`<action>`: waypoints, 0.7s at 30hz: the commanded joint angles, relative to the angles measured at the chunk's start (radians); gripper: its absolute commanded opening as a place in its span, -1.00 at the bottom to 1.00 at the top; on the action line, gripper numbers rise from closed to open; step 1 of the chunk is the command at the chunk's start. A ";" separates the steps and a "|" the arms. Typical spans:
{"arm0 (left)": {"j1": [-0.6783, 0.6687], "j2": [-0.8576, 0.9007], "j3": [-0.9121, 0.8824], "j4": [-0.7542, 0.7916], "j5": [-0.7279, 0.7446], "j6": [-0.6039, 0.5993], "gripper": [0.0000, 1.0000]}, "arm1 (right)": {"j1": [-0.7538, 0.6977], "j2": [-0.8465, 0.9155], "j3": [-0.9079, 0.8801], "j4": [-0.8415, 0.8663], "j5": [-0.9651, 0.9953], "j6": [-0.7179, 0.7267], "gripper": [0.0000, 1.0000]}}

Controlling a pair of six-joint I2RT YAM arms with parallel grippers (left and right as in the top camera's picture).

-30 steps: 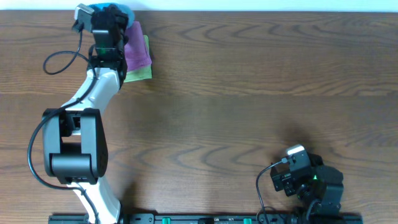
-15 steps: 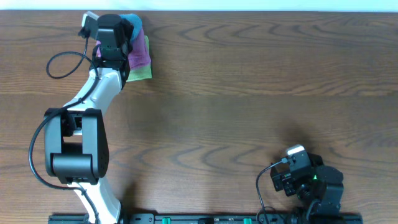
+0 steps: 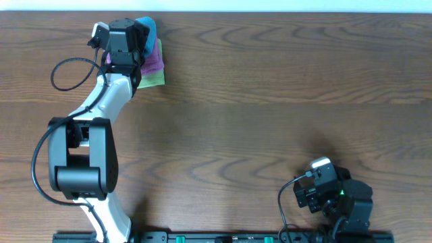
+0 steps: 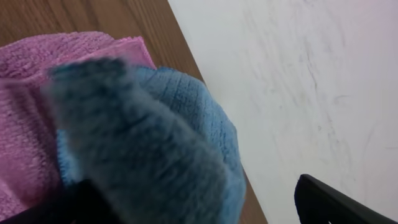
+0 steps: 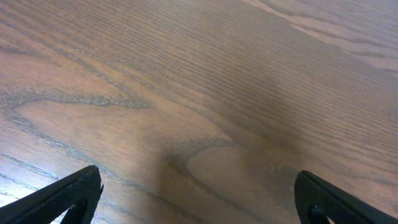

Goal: Fold the cloth

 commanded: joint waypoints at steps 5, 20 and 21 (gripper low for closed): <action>0.003 0.012 0.008 -0.010 -0.034 -0.029 0.93 | -0.008 -0.008 -0.006 -0.002 -0.007 0.012 0.98; -0.010 0.058 0.008 0.067 -0.126 -0.126 0.45 | -0.008 -0.008 -0.006 -0.002 -0.007 0.012 0.98; -0.014 0.067 0.008 0.087 -0.125 -0.126 0.48 | -0.008 -0.008 -0.006 -0.002 -0.007 0.012 0.98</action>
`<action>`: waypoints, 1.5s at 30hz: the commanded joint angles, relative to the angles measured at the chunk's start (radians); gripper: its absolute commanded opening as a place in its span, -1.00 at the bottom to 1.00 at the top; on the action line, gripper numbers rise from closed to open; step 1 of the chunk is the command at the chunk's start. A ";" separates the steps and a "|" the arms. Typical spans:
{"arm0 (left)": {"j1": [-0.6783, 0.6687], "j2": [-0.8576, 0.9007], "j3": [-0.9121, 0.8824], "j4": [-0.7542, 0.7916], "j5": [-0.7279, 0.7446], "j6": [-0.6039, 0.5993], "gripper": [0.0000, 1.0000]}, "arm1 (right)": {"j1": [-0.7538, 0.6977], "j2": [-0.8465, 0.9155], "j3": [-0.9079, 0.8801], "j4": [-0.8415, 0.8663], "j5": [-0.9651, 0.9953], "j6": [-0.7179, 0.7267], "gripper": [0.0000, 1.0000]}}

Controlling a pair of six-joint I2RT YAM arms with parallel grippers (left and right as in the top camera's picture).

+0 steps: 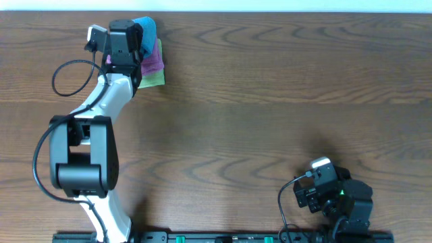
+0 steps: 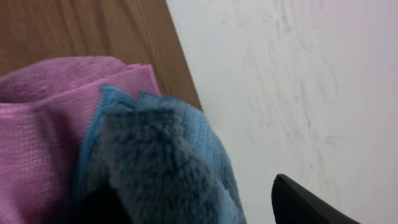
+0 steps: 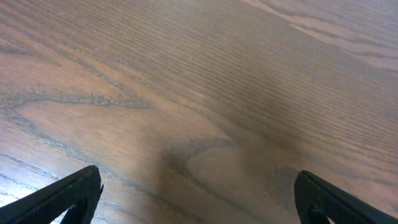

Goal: Fold the cloth
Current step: 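Carry the blue cloth back to the table center with the left gripper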

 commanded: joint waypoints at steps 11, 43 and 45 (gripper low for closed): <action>-0.023 0.109 0.008 0.031 -0.037 -0.144 -0.88 | -0.008 -0.008 -0.006 -0.002 -0.007 0.012 0.98; -0.573 0.113 0.008 -0.041 -0.171 -0.266 -0.88 | -0.008 -0.008 -0.006 -0.002 -0.007 0.012 0.99; -0.603 0.124 0.007 -0.089 -0.174 -0.266 -0.88 | -0.008 -0.008 -0.006 -0.002 -0.007 0.012 0.98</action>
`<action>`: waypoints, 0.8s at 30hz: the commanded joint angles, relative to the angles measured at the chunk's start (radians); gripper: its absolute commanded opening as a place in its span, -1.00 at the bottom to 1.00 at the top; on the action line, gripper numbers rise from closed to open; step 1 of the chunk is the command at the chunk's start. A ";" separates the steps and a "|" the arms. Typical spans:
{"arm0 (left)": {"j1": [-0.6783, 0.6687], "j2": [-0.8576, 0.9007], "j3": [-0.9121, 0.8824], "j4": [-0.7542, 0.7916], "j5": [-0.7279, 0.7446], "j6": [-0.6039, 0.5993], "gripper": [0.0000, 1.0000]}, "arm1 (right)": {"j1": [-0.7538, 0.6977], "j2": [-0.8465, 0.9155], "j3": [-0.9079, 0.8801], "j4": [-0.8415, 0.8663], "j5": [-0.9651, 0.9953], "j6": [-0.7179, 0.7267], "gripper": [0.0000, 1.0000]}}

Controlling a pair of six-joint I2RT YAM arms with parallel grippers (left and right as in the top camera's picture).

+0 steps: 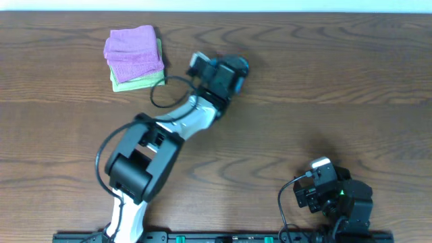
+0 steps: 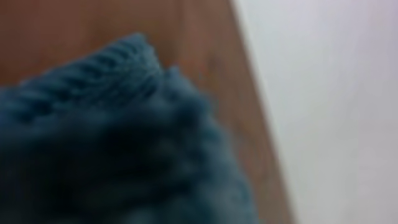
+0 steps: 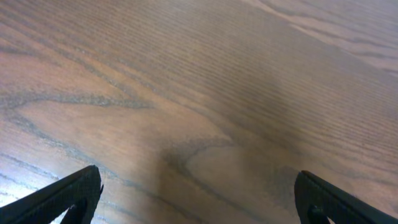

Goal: Fold the cloth
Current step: 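Carry the blue cloth back to the table center with the left gripper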

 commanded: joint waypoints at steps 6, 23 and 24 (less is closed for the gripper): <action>-0.081 0.031 0.005 -0.099 -0.065 0.003 -0.88 | -0.008 -0.007 -0.006 -0.002 -0.008 0.012 0.98; -0.112 0.031 0.004 -0.366 -0.095 -0.001 0.90 | -0.008 -0.007 -0.006 -0.002 -0.008 0.012 0.99; -0.112 0.031 0.004 -0.368 -0.095 0.000 0.90 | -0.008 -0.007 -0.006 -0.002 -0.008 0.012 0.98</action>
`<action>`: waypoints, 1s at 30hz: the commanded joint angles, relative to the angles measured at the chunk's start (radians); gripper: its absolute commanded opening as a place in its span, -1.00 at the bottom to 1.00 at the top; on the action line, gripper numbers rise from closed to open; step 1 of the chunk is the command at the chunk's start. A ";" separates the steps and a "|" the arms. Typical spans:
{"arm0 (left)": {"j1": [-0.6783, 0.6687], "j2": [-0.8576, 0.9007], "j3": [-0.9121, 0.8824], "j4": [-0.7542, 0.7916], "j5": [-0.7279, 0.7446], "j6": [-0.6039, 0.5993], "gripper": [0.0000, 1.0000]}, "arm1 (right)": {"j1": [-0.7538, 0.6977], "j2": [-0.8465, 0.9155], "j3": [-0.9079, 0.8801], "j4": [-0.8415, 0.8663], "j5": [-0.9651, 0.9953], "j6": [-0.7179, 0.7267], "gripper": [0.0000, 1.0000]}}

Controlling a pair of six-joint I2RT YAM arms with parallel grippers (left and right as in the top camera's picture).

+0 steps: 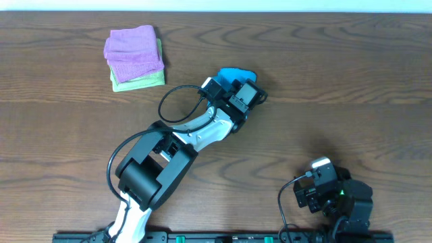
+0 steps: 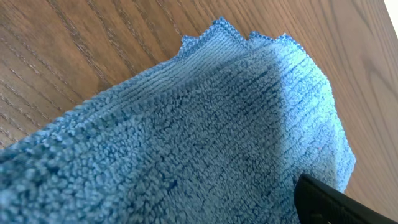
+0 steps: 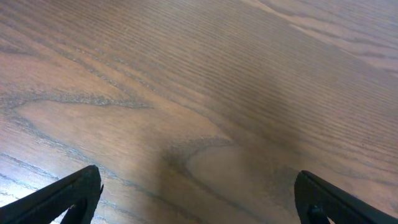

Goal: Fold the cloth
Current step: 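Carry the blue cloth back to the table center with the left gripper, then lay the blue cloth flat on the table and open the left gripper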

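Observation:
A blue cloth (image 1: 233, 73) lies crumpled on the wooden table (image 1: 337, 81) at mid-back. In the left wrist view the blue cloth (image 2: 186, 130) fills most of the picture, resting on the wood. My left gripper (image 1: 237, 82) is right at its near edge, jaws spread wide. Only one of its fingertips (image 2: 323, 202) shows; the cloth hides the other. My right gripper (image 1: 318, 181) sits at the front right, far from the cloth. In its wrist view my right gripper (image 3: 199, 199) is open over bare wood.
A folded pink cloth (image 1: 133, 46) sits on a folded green cloth (image 1: 140, 82) at the back left. The left arm's cable (image 1: 177, 101) loops beside the arm. The table's far edge (image 1: 270, 11) runs just behind the blue cloth.
The left gripper has moved a little right and toward the front. The blue cloth, which filled a blurred wrist view, now rests on the wood, and the jaws stand wide apart.
The left gripper was at the back-left stack, jaws around the blue cloth on top of the pink one. Then the jaws stood narrower on it. Later the blue cloth was off the stack, at mid-table with the gripper. Now it lies there. The right arm stayed still.

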 commanded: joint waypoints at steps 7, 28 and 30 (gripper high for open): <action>0.005 0.020 -0.002 -0.018 -0.032 0.003 0.44 | -0.008 -0.007 -0.006 -0.002 -0.007 0.012 0.99; 0.155 0.018 -0.002 -0.139 -0.187 -0.057 -0.53 | -0.008 -0.007 -0.006 -0.002 -0.007 0.012 0.99; 0.163 0.018 -0.002 -0.224 -0.186 -0.057 0.13 | -0.008 -0.007 -0.006 -0.002 -0.007 0.012 0.99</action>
